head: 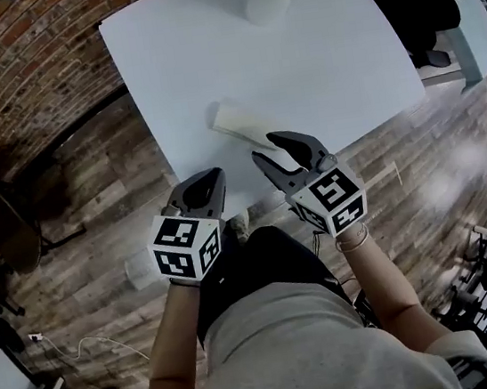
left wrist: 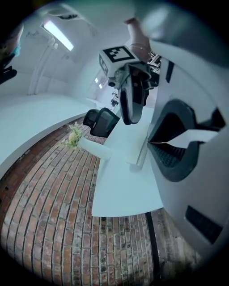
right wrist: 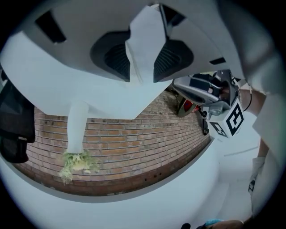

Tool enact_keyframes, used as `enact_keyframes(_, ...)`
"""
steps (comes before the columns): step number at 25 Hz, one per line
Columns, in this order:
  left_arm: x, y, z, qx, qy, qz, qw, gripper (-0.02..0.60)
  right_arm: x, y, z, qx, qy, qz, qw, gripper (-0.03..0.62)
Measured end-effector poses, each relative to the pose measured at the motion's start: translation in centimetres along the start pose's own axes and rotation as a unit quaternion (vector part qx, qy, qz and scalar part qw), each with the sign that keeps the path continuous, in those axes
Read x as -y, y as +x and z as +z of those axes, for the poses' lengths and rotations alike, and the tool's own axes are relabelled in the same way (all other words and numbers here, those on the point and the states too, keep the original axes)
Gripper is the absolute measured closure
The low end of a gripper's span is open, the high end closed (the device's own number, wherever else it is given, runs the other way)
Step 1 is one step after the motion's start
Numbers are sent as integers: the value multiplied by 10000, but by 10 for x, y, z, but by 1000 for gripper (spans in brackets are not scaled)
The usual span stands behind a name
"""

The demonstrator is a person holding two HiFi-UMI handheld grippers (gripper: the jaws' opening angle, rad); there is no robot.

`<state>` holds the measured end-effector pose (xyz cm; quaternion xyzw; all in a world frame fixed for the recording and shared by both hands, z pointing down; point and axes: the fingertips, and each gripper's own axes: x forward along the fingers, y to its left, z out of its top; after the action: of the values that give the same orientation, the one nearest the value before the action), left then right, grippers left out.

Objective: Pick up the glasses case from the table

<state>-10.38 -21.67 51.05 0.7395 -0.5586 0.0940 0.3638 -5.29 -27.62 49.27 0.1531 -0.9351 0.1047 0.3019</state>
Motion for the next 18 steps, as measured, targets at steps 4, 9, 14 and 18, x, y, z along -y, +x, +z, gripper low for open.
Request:
enact_keyframes(4,-26,15,5,5,-155,-11,9999,574,14,35,1,-206,-103,75,9997,416)
enact_keyframes(9,-47,30,11,-17,-259,-115,9996,574,24,71,-2,-696,-599,162,9956,360)
enact_keyframes(14,-58,38,10,-120,-311,-251,9991,574,26,96,-14,-1337,-1429,354,9800,304)
enact_keyframes(18,-68,43,14,-43,-269,-166,9995,574,30,111,-25,-1683,-1769,491,9685,284)
